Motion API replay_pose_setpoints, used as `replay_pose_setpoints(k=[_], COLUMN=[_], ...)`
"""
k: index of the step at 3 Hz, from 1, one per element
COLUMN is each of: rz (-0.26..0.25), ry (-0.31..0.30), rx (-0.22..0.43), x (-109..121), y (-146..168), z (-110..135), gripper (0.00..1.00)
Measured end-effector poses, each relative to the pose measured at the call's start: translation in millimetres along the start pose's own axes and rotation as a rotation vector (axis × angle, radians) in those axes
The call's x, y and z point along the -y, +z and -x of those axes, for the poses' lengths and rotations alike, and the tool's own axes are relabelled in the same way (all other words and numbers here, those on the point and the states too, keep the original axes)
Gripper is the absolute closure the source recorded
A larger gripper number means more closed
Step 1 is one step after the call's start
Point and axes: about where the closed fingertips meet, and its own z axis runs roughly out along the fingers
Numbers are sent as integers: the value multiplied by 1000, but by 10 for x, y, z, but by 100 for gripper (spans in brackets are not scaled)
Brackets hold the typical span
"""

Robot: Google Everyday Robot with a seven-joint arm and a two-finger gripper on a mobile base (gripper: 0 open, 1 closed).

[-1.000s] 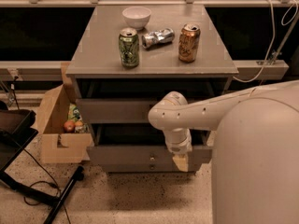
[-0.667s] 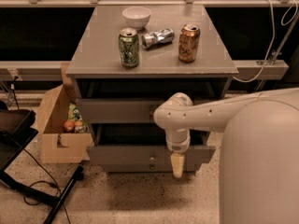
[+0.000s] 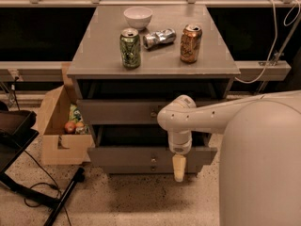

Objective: Open middle drawer

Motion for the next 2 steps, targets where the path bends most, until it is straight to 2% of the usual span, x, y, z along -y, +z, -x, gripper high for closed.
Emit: replay_pose_setpoints(k=[1, 2], rz=[8, 2], ry=[-51, -140], rx=[40, 85], x=[124, 287], y=[205, 363], z=[5, 51], gripper=[0, 0])
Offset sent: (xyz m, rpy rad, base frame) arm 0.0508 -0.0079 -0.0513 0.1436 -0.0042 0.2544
